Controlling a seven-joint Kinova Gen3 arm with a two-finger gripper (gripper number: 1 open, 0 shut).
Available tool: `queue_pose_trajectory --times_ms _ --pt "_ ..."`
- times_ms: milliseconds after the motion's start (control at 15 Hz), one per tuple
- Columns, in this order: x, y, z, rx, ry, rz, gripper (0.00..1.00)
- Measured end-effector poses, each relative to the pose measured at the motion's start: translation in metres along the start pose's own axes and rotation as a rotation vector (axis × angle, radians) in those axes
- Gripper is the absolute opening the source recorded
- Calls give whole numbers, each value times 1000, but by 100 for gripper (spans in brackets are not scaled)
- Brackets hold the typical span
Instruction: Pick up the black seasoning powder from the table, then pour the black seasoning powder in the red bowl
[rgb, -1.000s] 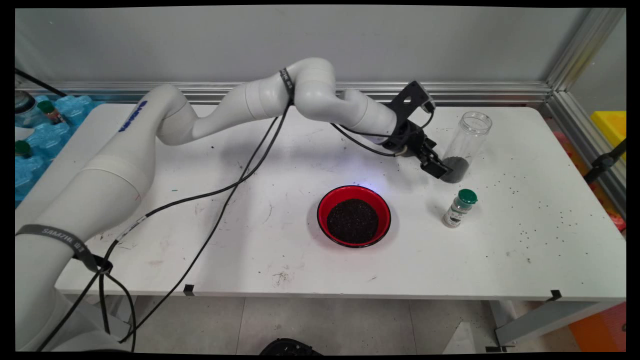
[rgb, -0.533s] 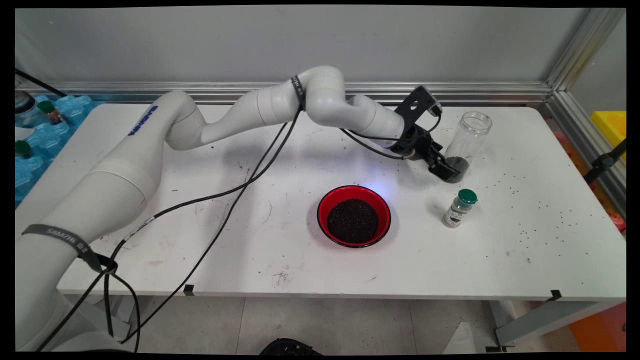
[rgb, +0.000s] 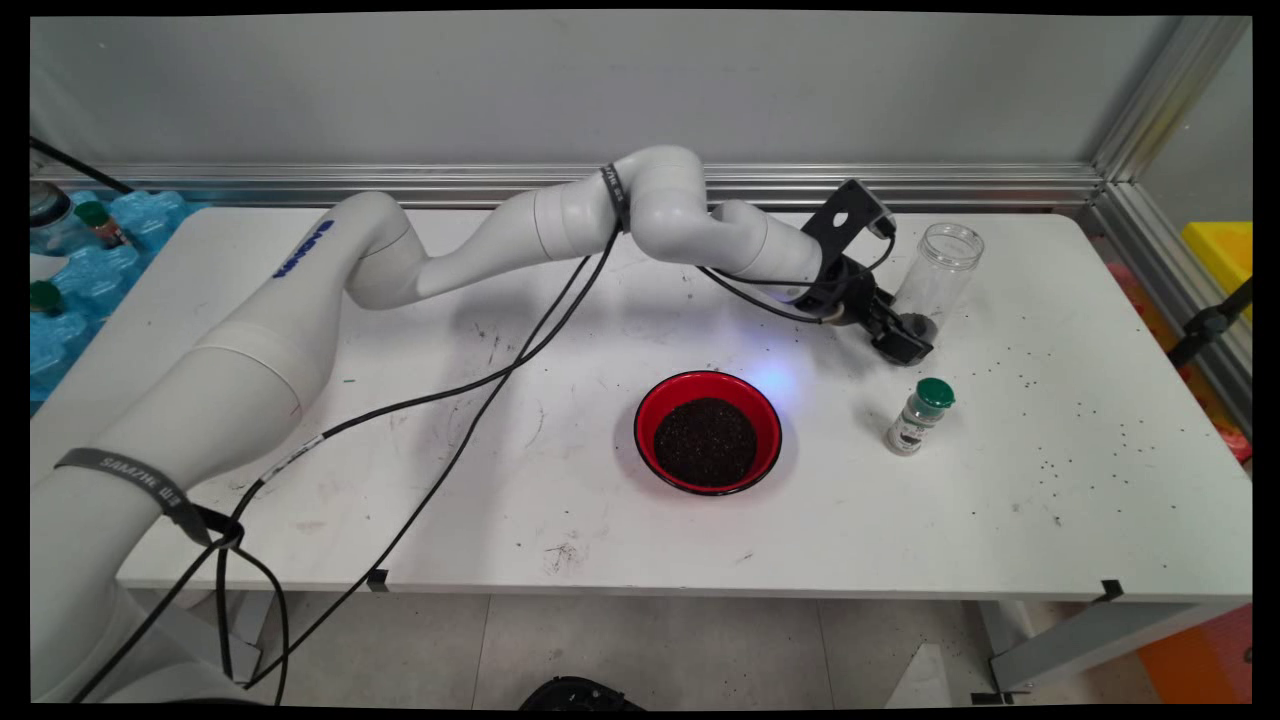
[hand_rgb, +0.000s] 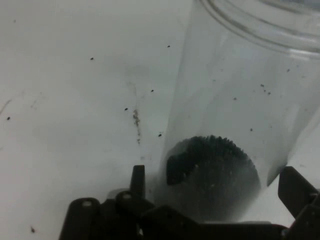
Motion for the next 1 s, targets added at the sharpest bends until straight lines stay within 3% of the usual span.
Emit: queue_pose_trajectory --times_ms 800,867,1000 --pt "0 0 18 3 14 -12 100" --pt "0 -1 19 4 17 -12 0" --pt "1 -1 19 6 20 -13 0"
